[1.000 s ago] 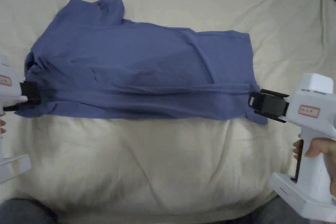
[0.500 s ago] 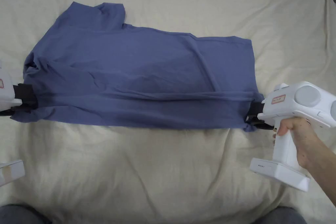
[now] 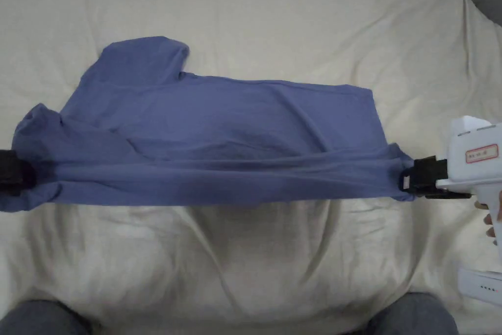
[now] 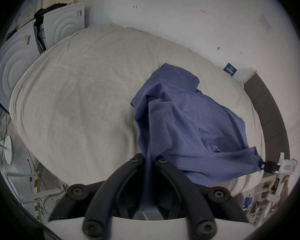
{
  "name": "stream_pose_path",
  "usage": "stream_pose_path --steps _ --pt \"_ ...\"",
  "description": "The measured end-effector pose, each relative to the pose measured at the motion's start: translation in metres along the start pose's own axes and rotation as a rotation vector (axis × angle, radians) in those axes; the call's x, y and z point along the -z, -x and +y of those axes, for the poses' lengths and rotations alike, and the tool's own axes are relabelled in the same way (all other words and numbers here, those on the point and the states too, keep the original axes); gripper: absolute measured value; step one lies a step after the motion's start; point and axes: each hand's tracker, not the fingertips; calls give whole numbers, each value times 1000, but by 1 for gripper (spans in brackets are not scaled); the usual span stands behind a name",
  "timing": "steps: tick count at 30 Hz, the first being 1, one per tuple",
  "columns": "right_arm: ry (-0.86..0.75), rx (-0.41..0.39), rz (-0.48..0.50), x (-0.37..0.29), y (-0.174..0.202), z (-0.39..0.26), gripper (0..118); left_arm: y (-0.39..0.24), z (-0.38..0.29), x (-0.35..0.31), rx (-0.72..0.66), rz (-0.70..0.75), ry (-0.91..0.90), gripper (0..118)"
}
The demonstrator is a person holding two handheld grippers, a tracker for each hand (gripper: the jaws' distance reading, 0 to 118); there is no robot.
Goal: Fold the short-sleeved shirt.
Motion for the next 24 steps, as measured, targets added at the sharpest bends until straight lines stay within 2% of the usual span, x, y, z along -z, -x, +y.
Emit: stream_pose_path --steps 5,6,7,8,9,10,11,12,14,16,18,20,24 --pt "63 66 31 26 -5 -48 7 20 -48 23 -75 62 97 13" --pt "64 79 22 31 -4 -56 8 21 -55 28 -80 68 99 21" --pt "63 85 -1 33 -3 -62 13 19 -62 29 -76 82 88 36" --pt "58 86 -29 33 -3 -66 24 20 -66 32 -66 104 58 57" --pt "46 78 -49 32 -2 -65 51 21 -69 34 -51 113 23 87" --pt "24 70 -64 27 -3 -65 77 20 -69 31 -48 110 -4 105" --pt "-14 67 -76 20 -2 -65 98 18 -68 27 -43 103 -31 116" --pt "-80 62 -83 9 0 -64 109 16 -65 19 -42 81 -66 118" --pt "-244 9 -80 -19 10 -56 109 8 -54 0 -30 48 -178 118" --pt "-399 -68 -84 -45 23 -53 109 -7 -43 -22 18 71 -324 118" --pt "-547 -109 -95 -71 38 -50 111 -25 -36 -40 78 112 -478 118" --pt "-689 -121 -85 -93 52 -50 118 -44 -30 -56 145 129 -612 118" --pt "-868 -113 -78 -117 73 -43 118 -76 -30 -68 247 149 -794 118"
